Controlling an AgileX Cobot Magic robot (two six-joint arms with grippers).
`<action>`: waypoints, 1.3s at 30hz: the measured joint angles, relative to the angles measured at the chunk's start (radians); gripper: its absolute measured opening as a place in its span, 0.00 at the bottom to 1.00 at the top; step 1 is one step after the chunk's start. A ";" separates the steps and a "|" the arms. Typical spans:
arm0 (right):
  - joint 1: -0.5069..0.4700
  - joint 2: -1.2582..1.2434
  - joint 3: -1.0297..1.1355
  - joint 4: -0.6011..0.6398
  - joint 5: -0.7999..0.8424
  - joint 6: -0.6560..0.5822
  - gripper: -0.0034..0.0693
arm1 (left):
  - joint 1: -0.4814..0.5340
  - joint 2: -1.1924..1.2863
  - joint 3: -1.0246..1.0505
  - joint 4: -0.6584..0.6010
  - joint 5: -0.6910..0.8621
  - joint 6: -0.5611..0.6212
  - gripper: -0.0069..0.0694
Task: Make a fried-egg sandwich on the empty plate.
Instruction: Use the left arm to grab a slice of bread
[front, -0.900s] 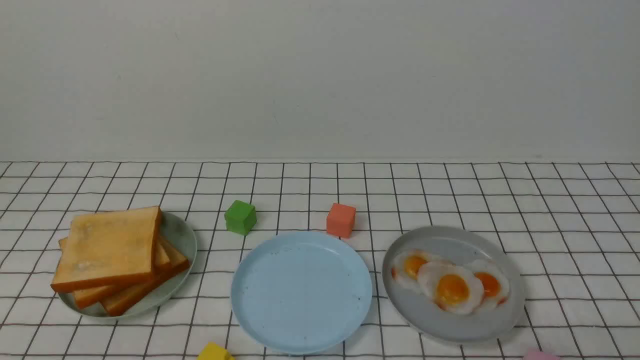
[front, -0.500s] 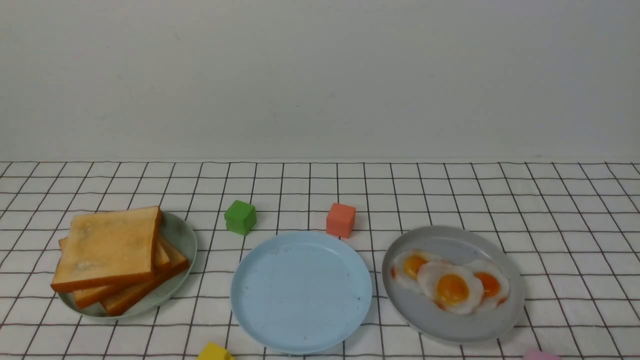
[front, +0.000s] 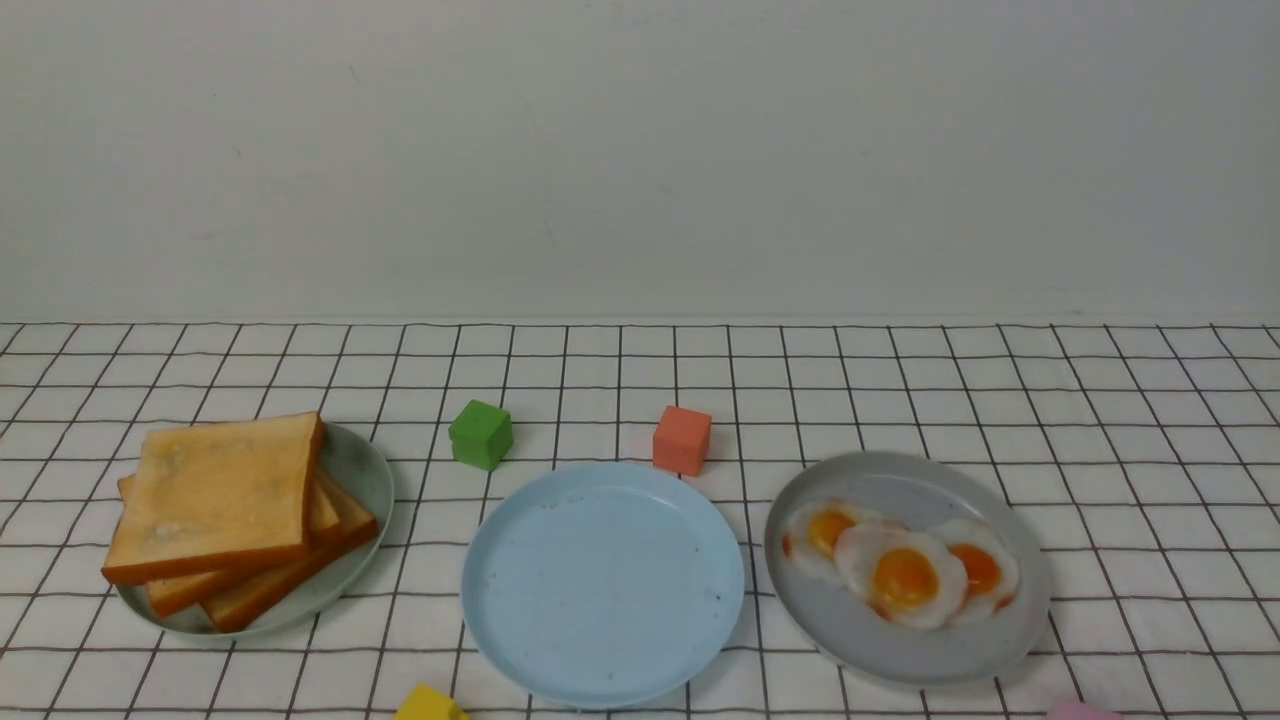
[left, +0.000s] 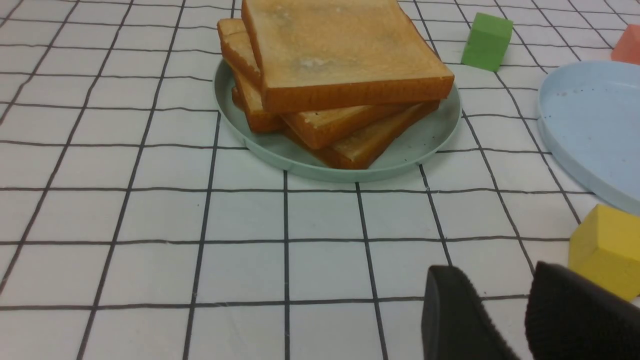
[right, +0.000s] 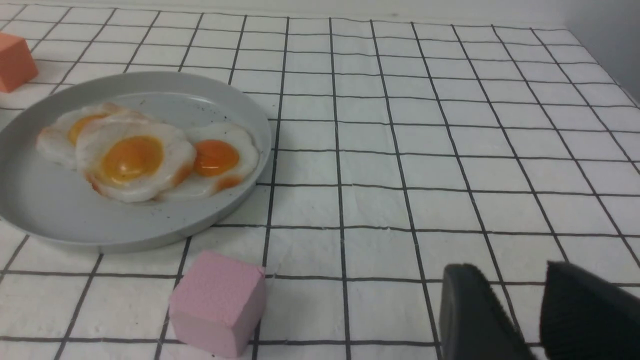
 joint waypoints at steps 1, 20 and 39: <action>0.000 0.000 0.000 -0.006 0.000 0.000 0.38 | 0.000 0.000 0.000 0.000 0.000 0.000 0.40; 0.000 0.000 0.010 0.375 -0.458 0.006 0.38 | 0.000 0.000 0.003 -0.037 -0.303 -0.007 0.40; 0.000 0.386 -0.744 0.166 -0.197 0.259 0.38 | 0.000 0.273 -0.654 -0.263 -0.273 -0.183 0.40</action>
